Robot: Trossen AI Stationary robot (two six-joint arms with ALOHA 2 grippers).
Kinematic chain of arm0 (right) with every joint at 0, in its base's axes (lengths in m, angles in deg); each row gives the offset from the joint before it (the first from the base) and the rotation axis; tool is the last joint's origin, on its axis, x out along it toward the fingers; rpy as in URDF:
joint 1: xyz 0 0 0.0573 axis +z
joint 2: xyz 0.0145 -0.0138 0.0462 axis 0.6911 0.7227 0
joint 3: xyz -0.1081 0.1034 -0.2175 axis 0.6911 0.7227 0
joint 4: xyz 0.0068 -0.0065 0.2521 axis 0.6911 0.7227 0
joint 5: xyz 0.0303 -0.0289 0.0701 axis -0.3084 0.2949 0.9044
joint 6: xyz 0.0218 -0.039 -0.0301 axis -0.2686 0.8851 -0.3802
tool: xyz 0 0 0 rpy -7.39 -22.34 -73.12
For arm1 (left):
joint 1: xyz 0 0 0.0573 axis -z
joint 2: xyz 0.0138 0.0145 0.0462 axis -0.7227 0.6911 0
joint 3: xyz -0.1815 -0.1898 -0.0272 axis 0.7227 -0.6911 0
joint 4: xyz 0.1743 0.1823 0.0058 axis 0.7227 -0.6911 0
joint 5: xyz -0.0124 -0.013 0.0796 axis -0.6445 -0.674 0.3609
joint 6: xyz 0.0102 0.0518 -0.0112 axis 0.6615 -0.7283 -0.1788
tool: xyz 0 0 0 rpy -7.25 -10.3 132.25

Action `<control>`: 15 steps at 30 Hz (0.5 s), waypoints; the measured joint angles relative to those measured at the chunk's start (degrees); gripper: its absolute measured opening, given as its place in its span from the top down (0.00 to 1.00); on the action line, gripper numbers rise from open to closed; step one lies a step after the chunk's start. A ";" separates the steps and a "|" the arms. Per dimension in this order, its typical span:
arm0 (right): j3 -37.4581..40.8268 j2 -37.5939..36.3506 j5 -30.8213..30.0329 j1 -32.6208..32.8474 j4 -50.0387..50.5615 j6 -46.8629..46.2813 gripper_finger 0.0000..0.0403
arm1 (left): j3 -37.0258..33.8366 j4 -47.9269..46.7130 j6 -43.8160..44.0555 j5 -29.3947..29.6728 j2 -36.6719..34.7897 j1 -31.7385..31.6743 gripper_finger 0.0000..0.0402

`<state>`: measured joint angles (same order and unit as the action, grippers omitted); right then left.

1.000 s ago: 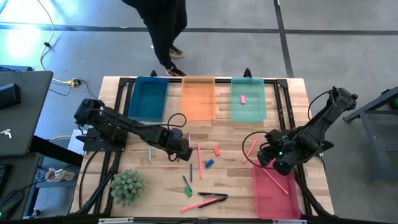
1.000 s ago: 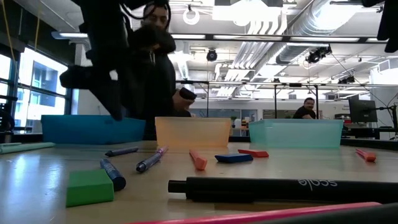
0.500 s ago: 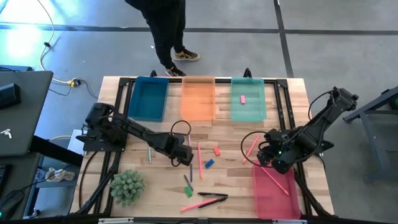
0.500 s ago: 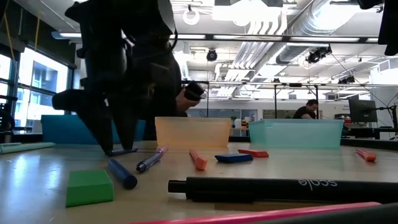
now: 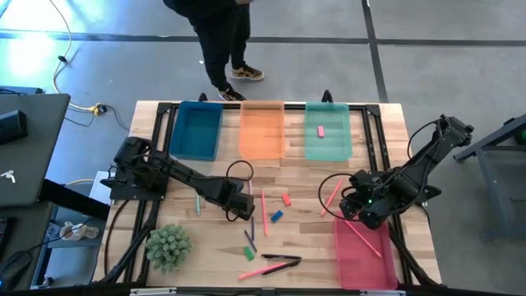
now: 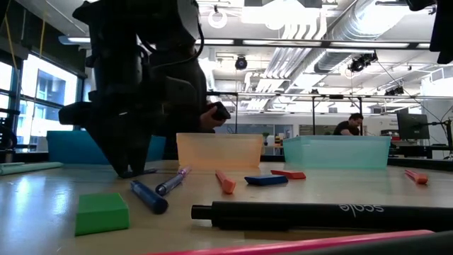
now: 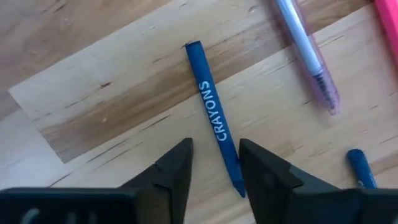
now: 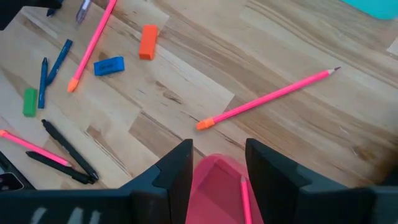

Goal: Sort crayons/erasers/pens/pencils in bins
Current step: Put the top blue crayon into the blue bin

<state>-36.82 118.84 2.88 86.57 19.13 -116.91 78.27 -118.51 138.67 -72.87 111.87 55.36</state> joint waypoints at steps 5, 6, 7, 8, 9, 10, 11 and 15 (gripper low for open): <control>0.00 0.00 -0.44 -0.01 0.00 0.00 0.65 | -0.04 -1.03 -1.71 0.34 0.04 0.02 0.86; 0.00 0.00 -0.52 0.00 0.00 0.00 0.65 | -0.05 -1.17 -2.25 0.34 0.04 0.01 0.89; 0.00 0.00 -0.67 0.00 0.00 0.00 0.65 | -0.06 -1.27 -2.74 0.34 0.06 0.00 0.91; 0.00 0.00 -0.90 0.00 0.00 0.00 0.65 | -0.08 -1.32 -3.22 0.34 0.04 0.00 0.94; 0.00 0.00 -0.96 0.00 0.00 0.00 0.65 | -0.08 -1.34 -3.62 0.35 0.04 0.00 0.96; 0.00 0.00 -1.21 0.00 0.00 0.00 0.65 | -0.08 -1.34 -3.98 0.36 0.04 0.00 0.97; 0.00 0.00 -1.42 0.00 0.00 0.00 0.65 | -0.08 -1.34 -4.17 0.34 0.02 0.00 0.98; 0.00 0.00 -2.19 -0.02 -0.03 0.01 0.65 | -0.08 -1.30 -4.86 -0.14 0.00 0.00 0.98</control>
<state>-36.82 118.84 0.69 86.55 19.11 -116.90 78.19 -119.81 133.81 -73.01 111.87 55.36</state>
